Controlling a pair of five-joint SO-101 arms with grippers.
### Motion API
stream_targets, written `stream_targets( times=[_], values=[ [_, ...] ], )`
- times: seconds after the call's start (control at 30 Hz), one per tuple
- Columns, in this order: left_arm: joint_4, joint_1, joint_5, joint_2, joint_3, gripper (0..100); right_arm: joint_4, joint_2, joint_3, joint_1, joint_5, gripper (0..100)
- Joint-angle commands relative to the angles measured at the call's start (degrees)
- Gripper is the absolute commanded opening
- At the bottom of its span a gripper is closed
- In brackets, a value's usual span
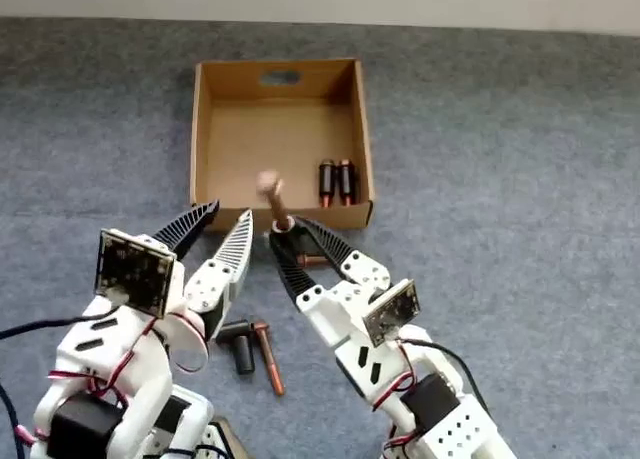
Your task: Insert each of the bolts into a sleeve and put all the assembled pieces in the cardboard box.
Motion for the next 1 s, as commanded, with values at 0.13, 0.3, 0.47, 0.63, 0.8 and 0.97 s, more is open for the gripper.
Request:
stream_targets(
  times=[0.13, 0.3, 0.47, 0.63, 0.8, 0.97],
  values=[
    [-0.35, -1.10, 0.44, -0.04, -2.07, 13, -1.10, -0.66, 7.16, 0.75, -0.70, 0.6],
    [1.32, -7.78, 0.26, -0.04, -2.68, 13, -1.10, -0.66, 7.16, 0.75, -0.70, 0.6],
    [4.04, -26.86, -3.69, -0.04, 8.66, 13, 0.31, -0.31, 7.16, 0.75, -0.70, 0.6],
    [-0.09, -36.44, -18.81, 0.04, 25.98, 13, 6.64, -0.66, 6.20, 0.75, -0.79, 0.6],
    [-1.05, -35.65, -21.45, 0.04, 38.11, 6, 16.31, -0.66, -3.03, 3.30, -0.79, 0.6],
    [-1.23, -36.00, -21.36, -0.04, 39.78, 2, 26.24, -0.66, -11.47, 5.41, -0.44, 0.6]
  ],
)
